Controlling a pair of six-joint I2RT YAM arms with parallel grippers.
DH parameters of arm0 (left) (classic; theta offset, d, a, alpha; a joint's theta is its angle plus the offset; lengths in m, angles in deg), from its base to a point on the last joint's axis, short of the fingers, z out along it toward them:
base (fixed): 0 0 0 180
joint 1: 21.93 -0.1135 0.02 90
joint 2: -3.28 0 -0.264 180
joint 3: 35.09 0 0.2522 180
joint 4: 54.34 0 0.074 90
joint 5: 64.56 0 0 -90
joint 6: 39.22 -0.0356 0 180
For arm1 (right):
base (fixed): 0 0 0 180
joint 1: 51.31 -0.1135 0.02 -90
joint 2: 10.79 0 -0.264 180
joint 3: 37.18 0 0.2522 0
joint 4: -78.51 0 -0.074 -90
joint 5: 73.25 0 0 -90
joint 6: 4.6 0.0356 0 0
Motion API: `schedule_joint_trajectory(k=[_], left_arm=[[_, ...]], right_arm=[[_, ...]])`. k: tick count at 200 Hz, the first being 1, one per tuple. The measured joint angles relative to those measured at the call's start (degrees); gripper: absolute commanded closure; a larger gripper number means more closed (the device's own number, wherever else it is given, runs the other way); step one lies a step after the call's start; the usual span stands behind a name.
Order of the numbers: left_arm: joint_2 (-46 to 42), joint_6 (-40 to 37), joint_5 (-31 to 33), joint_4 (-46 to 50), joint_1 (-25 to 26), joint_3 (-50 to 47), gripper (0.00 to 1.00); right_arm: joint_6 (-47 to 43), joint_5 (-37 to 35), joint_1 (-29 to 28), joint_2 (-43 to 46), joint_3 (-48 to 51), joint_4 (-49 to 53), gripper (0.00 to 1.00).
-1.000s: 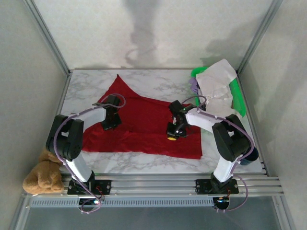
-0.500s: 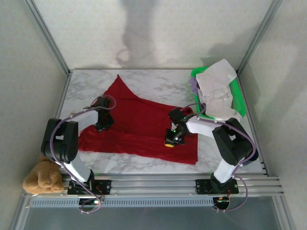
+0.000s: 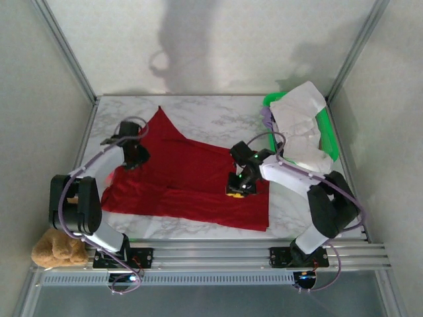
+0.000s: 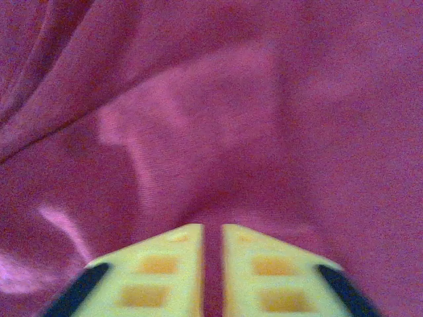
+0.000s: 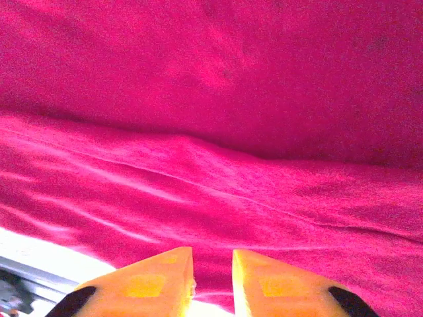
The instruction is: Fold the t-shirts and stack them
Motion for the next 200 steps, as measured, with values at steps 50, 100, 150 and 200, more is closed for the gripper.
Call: schedule_joint_trajectory(k=[50, 100, 150, 200], left_arm=[[15.85, -2.16, -4.63, -2.84, -0.96, 24.13, 0.49], [32.74, -2.21, -5.14, -5.75, -0.94, 37.64, 0.43], [46.47, -4.24, -5.07, -6.32, -0.48, 52.83, 0.42], [56.78, -6.25, -4.70, -5.07, -0.24, 67.54, 0.42]], right_arm=[[-3.21, -3.21, 7.39, 1.36, -5.60, 2.69, 0.61], [-6.91, -4.17, 12.22, -2.36, -11.17, 4.55, 0.61], [-8.33, -4.17, 14.10, -4.24, -12.66, 5.16, 0.61], [-8.55, -4.17, 14.60, -4.24, -12.55, 5.53, 0.60]])
